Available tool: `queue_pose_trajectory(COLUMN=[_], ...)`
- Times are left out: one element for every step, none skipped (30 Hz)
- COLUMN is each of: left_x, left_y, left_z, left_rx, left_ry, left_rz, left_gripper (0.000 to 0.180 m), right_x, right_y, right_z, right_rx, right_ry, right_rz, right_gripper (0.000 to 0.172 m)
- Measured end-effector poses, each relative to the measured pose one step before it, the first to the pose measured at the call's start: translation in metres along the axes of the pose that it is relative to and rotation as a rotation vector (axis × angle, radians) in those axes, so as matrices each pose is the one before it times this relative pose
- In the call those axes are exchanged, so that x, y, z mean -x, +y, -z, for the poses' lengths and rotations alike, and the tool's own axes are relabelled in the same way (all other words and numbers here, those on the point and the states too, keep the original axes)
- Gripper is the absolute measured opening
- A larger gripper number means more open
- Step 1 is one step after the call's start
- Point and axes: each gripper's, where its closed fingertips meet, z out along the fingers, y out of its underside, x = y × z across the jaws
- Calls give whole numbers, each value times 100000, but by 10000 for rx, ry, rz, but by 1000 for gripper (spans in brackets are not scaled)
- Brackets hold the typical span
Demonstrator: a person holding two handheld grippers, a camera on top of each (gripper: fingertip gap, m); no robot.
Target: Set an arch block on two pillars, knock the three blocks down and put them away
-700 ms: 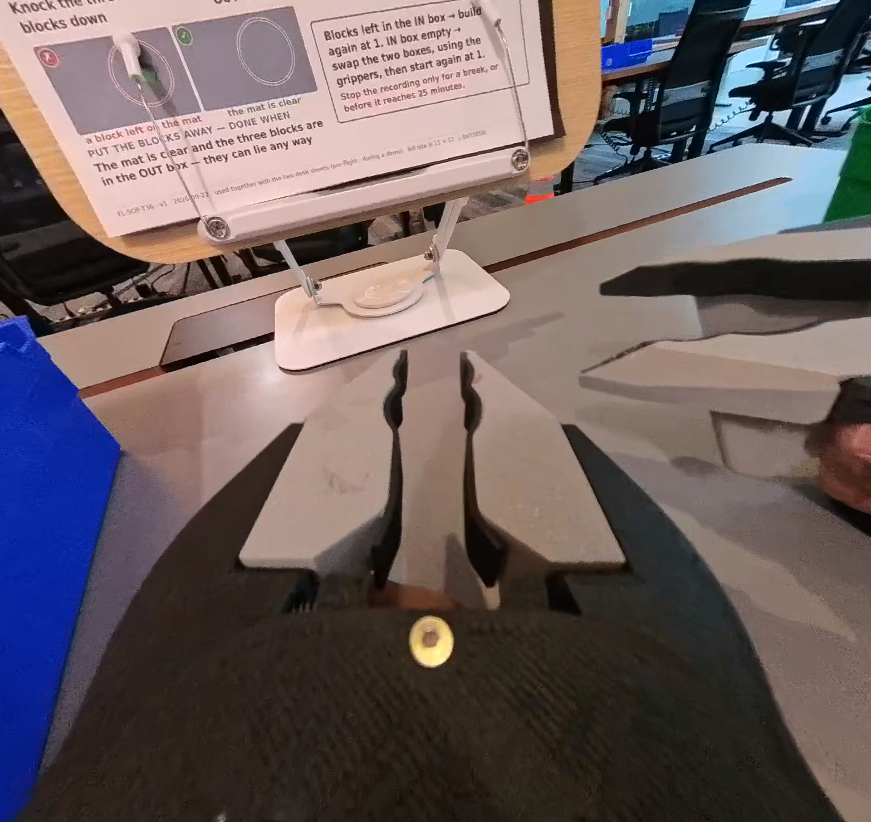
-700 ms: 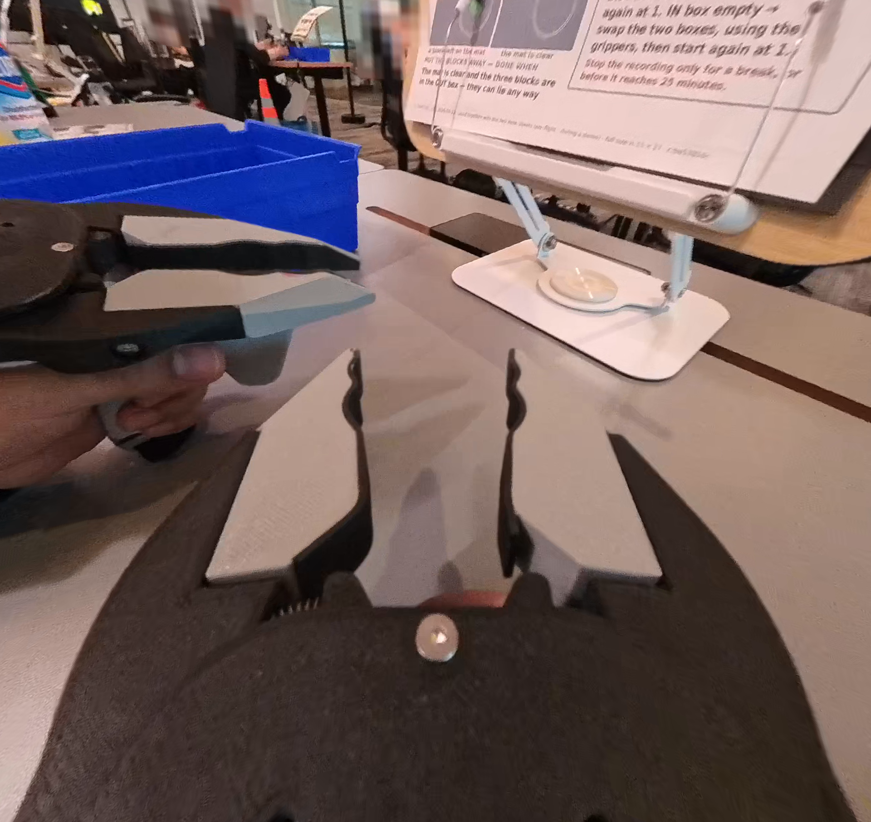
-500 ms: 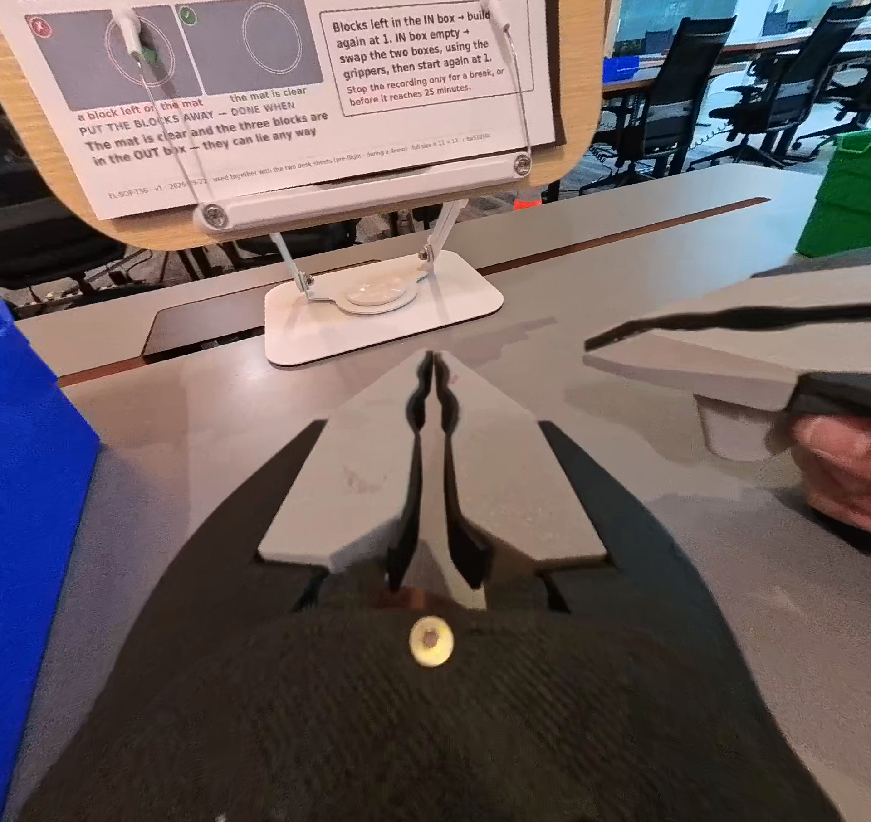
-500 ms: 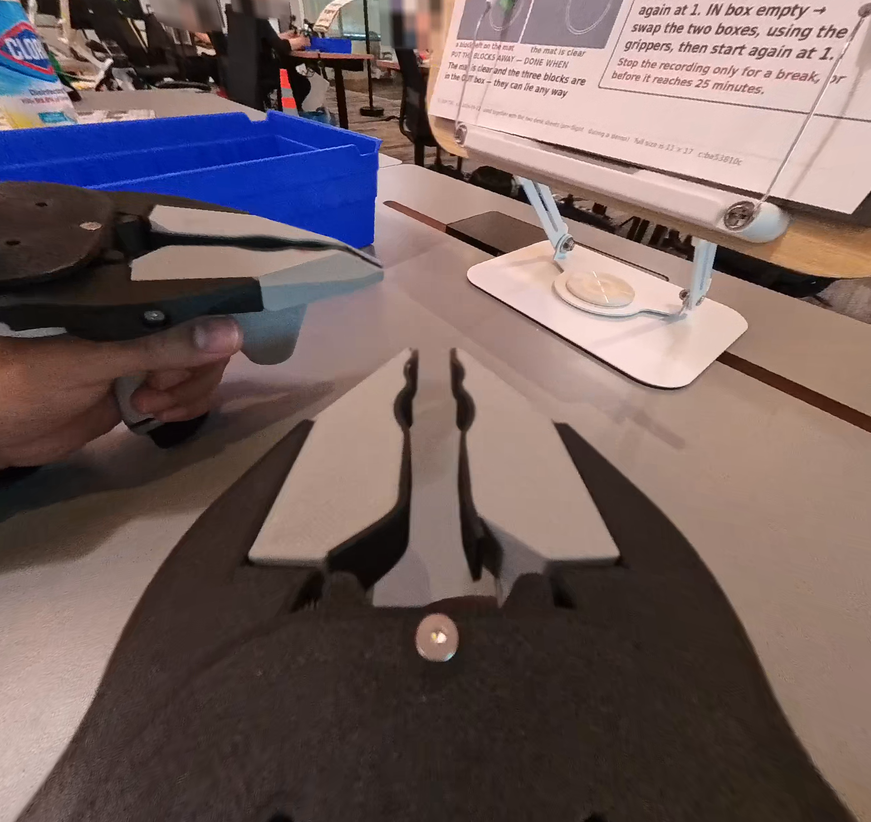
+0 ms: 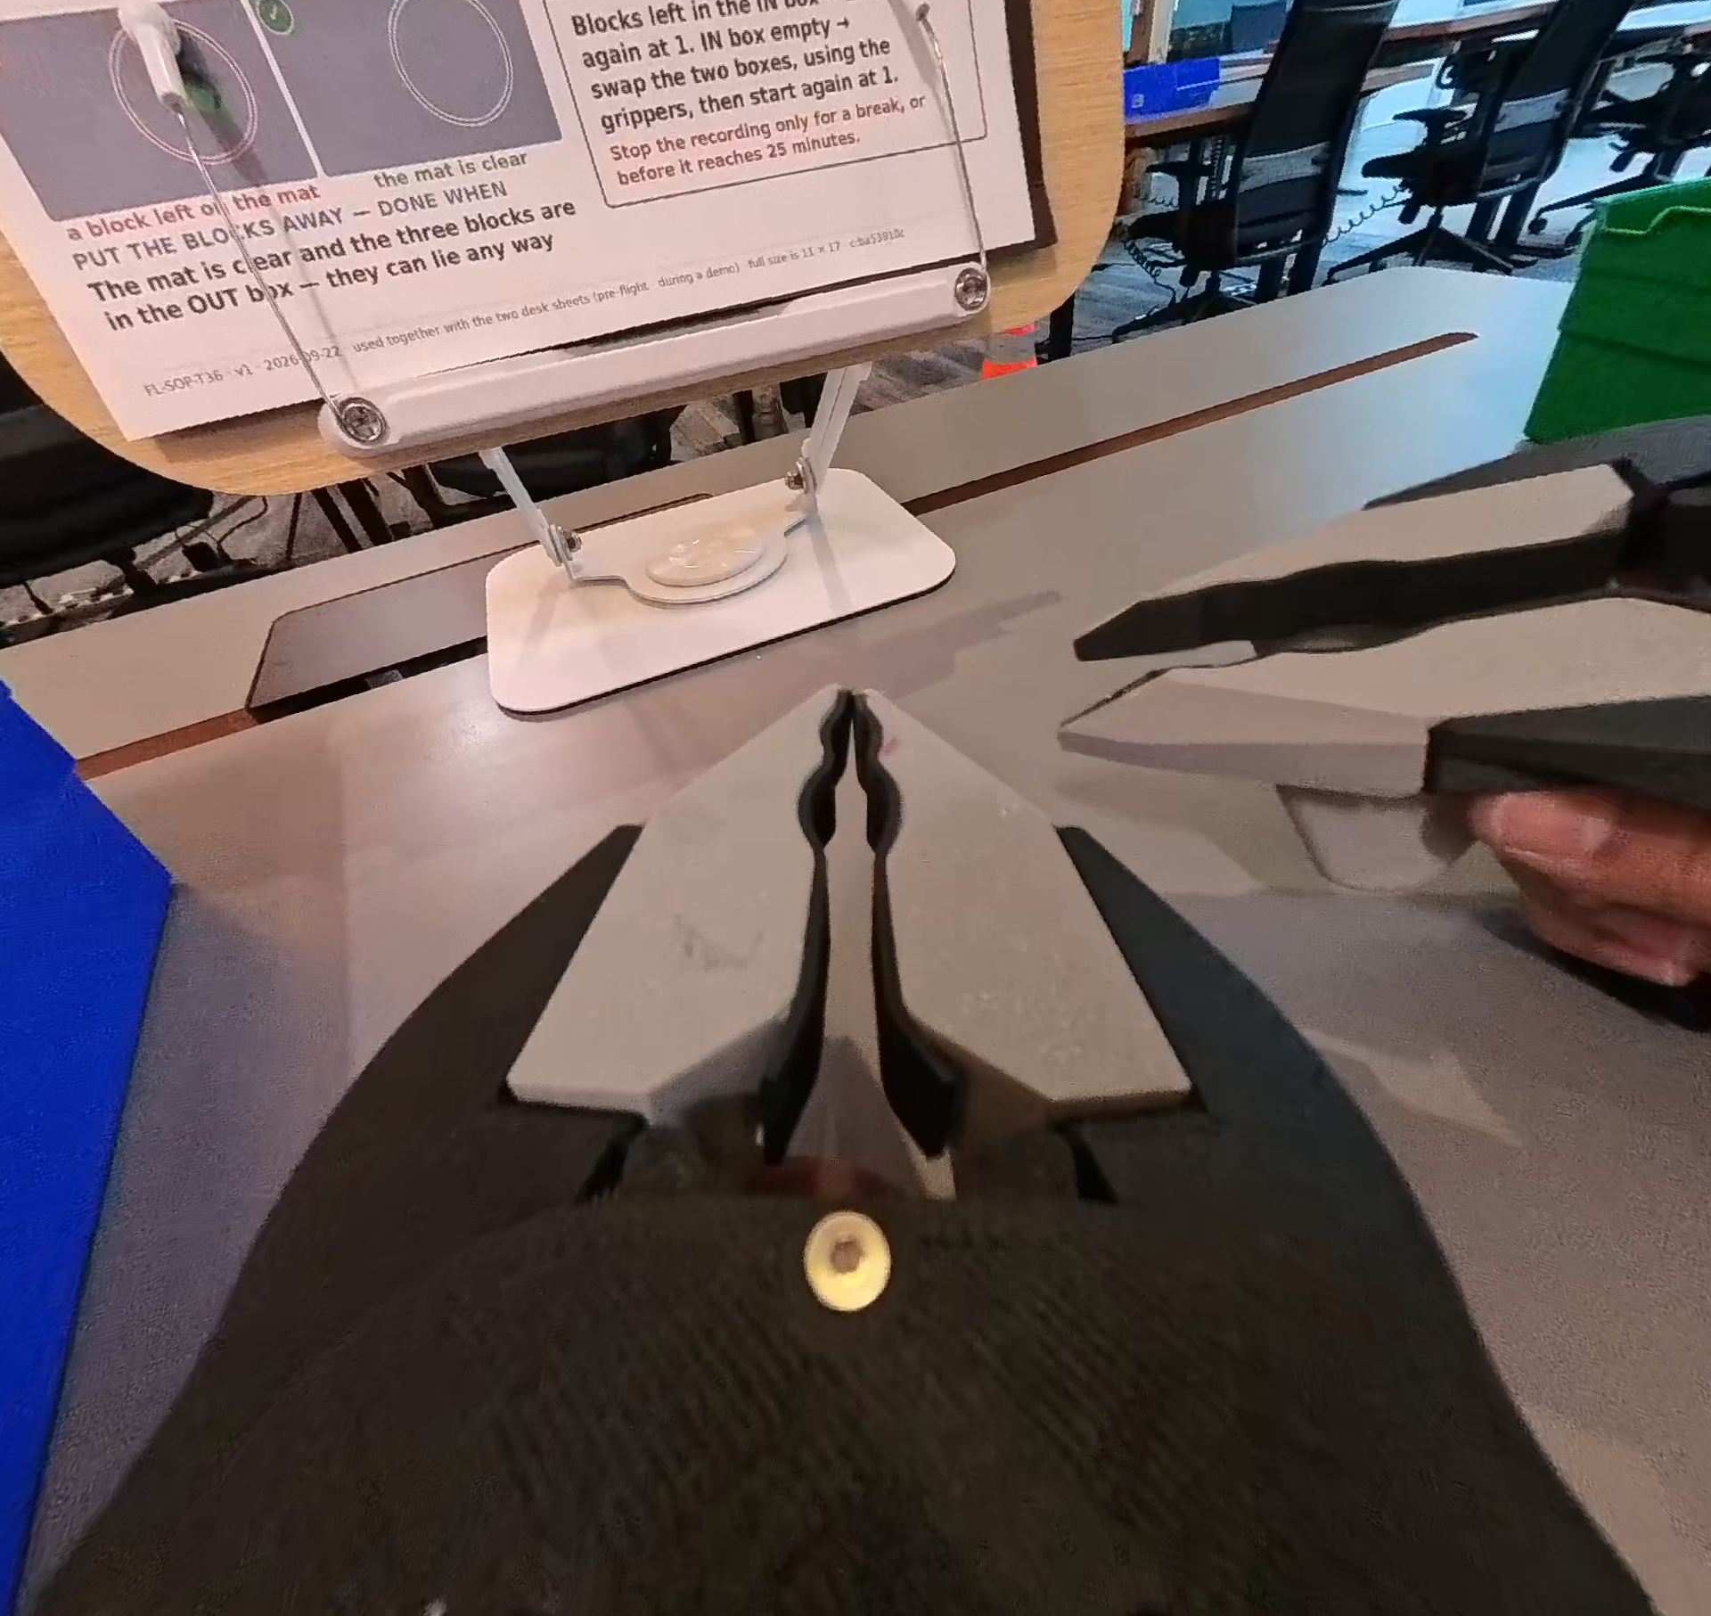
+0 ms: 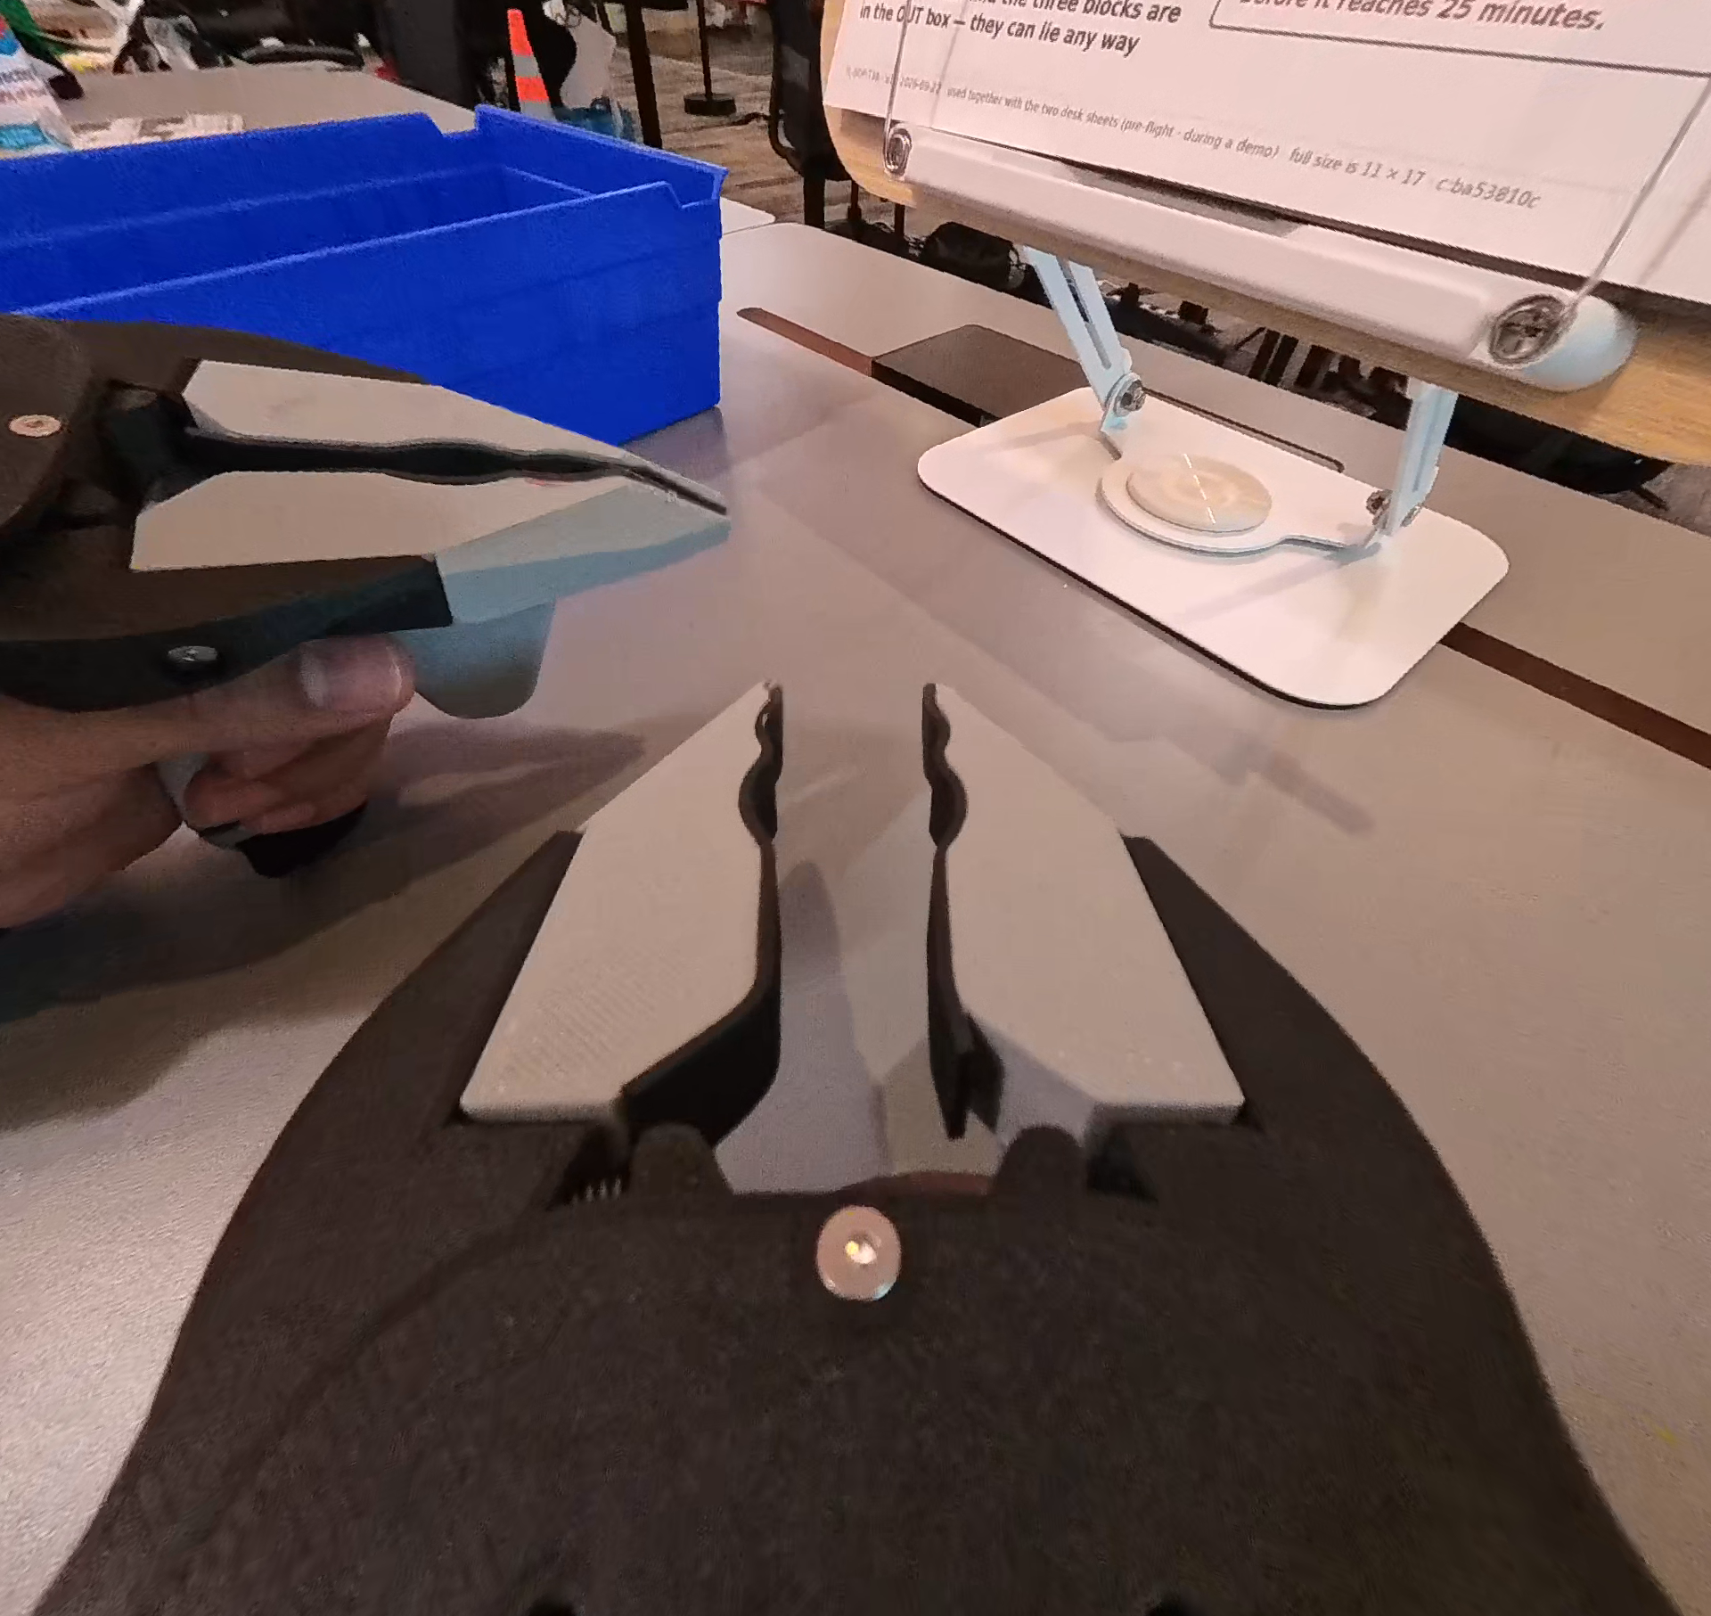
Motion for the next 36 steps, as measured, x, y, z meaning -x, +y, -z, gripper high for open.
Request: queue_pose_trajectory(left_x=[-17,0,-11,-39,-57,-98,-139,-151,-121,-88,-56,-47,55,163,264,370,444,481,571,696,803,916,999,1101,1185,1188,1199,1133,913,574,186,12,215,424,328,23], left_y=[29,31,16,18,29,61,51,30,19,20,46,93,117,117,80,22,-79,-186,-328,-493,-566,-435,-147,130,394,584,675,620,561,546,599,681,711,688,649,602], left_z=[-2,21,26,61,80,114,139,149,189,218,220,235,254,312,401,555,688,844,1087,1250,1312,1279,1151,976,755,536,345,202,65,-68,-206,-348,-502,-605,-653,-642], left_rx=[22,13,12,13,20,34,25,9,1,2,17,41,58,56,46,28,-6,-41,-87,-169,-217,-148,-15,115,231,321,338,276,212,197,236,288,284,249,223,204], left_ry=[17,5,-7,-9,-4,14,25,16,9,-1,-3,-4,-51,-109,-184,-285,-298,-250,-259,-305,-345,-349,-302,-291,-280,-249,-272,-284,-217,-92,37,46,-129,-279,-216,-12], left_rz=[4,-6,-16,-30,-39,-39,-41,-41,-37,-20,8,27,53,22,-91,-159,-148,-124,-95,-120,-186,-214,-204,-156,-116,-124,-130,-108,-51,39,50,-69,-184,-197,-99,52], left_gripper=[0,0,0,0,0,0,0,0,0,0,0,0,1,6,16,25,33,43,47,47,47,47,45,44,44,44,45,47,48,50,52,55,57,57,59,59], right_x=[38,40,47,25,18,-1,6,12,19,39,8,-7,-7,2,32,-16,-13,33,21,38,45,69,49,50,21,17,5,-16,-15,-20,-12,-2,-4,-16,-10,-7], right_y=[103,78,69,75,55,31,49,56,73,54,35,38,26,0,-12,22,-26,-22,13,36,61,89,94,104,88,58,35,7,-1,-6,-7,-17,-12,-27,-49,-73], right_z=[-71,-47,-17,-17,-30,-21,-14,-33,-45,-33,-52,-47,-17,19,-17,20,-15,30,-13,-29,-57,-73,-86,-89,-76,-51,-41,-6,1,4,8,10,9,26,44,68], right_rx=[69,51,36,32,27,22,28,38,39,38,36,28,18,3,-6,-15,-27,-18,6,30,51,71,81,82,75,50,26,9,-1,-6,-9,-9,-14,-24,-40,-59], right_ry=[-25,-33,-24,-19,-12,-6,-9,-16,-8,-18,-19,-14,-7,-21,-14,-4,5,3,-3,-11,-27,-42,-40,-37,-33,-25,-23,-14,-14,-8,-5,2,13,23,27,29], right_rz=[-1,1,-8,-15,-21,-17,-10,-5,0,1,-4,-11,-17,-22,-19,-9,-2,7,16,19,20,14,7,0,-9,-16,-24,-32,-32,-24,-13,-1,11,19,23,26], right_gripper=[28,28,28,28,28,28,28,28,28,28,28,28,28,28,28,28,28,27,27,27,27,27,27,27,27,27,27,27,26,26,27,27,26,27,27,27])
